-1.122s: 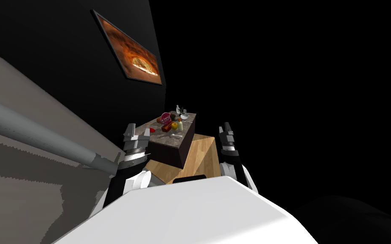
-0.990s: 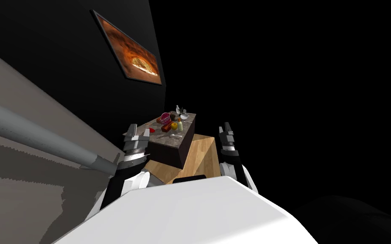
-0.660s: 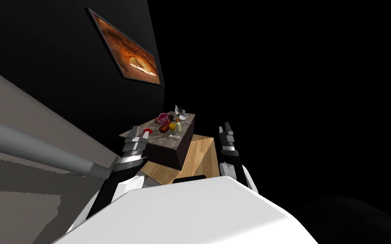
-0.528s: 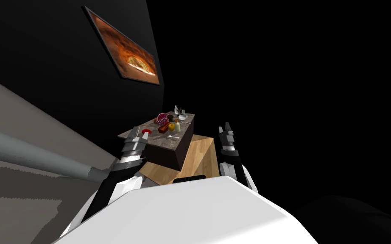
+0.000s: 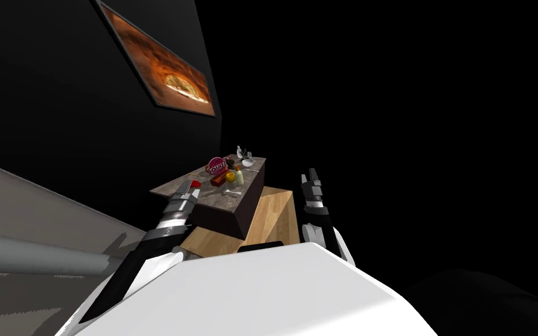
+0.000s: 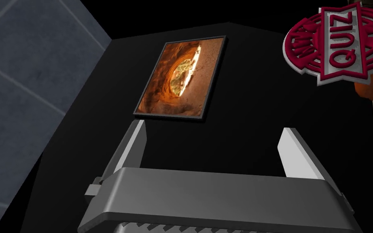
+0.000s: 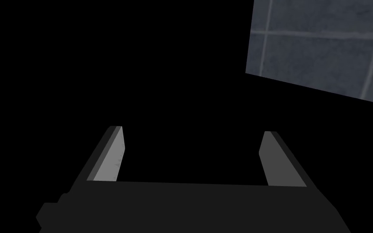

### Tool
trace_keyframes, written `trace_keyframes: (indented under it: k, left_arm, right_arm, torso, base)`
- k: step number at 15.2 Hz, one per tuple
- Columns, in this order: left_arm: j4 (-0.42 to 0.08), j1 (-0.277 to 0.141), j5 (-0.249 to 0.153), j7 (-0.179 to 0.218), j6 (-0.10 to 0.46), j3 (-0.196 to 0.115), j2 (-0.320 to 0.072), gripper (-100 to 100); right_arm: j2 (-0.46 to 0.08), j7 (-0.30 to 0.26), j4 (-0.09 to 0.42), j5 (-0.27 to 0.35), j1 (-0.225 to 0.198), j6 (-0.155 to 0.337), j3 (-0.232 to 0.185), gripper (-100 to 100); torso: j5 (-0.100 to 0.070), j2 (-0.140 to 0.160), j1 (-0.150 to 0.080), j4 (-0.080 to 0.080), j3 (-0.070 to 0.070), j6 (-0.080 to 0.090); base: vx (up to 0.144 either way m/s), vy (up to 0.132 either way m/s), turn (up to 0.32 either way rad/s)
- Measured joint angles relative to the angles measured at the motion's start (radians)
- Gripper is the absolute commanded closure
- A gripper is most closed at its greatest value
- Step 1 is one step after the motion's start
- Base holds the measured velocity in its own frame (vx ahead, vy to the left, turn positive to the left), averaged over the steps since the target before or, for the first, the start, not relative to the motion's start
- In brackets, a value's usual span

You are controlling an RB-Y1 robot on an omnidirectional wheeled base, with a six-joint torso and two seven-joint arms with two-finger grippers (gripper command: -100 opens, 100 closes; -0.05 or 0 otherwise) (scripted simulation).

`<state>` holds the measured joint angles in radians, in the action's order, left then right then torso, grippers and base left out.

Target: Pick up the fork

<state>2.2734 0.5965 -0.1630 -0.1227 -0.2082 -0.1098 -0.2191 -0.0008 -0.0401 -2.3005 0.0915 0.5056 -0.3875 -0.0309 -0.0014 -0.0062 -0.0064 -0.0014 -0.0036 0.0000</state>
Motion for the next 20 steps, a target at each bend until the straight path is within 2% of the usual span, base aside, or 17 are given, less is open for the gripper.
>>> trace_keyframes:
  k: [12, 16, 20]
  left_arm:
    - [0.005, 0.083, -0.116, -0.107, 0.222, -0.094, -0.071, -100]
    - [-0.004, 0.117, -0.17, -0.154, 0.313, -0.138, -0.097, -100]
    - [-0.001, 0.151, -0.209, -0.197, 0.396, -0.168, -0.108, -100]
  right_arm:
    - [0.0, 0.0, 0.0, 0.0, 0.0, 0.0, 0.0, 0]
    - [0.0, 0.0, 0.0, 0.0, 0.0, 0.0, 0.0, 0]
    - [0.0, 0.0, 0.0, 0.0, 0.0, 0.0, 0.0, 0]
  torso:
    - [0.0, 0.001, 0.002, 0.0, 0.0, 0.0]
    - [0.0, -0.004, 0.0, -0.001, -0.002, 0.0]
    - [0.001, -0.002, 0.003, 0.0, -0.001, 0.0]
  base:
    - [0.081, -0.068, -0.016]
    - [0.142, -0.087, -0.018]
    - [0.095, -0.043, -0.012]
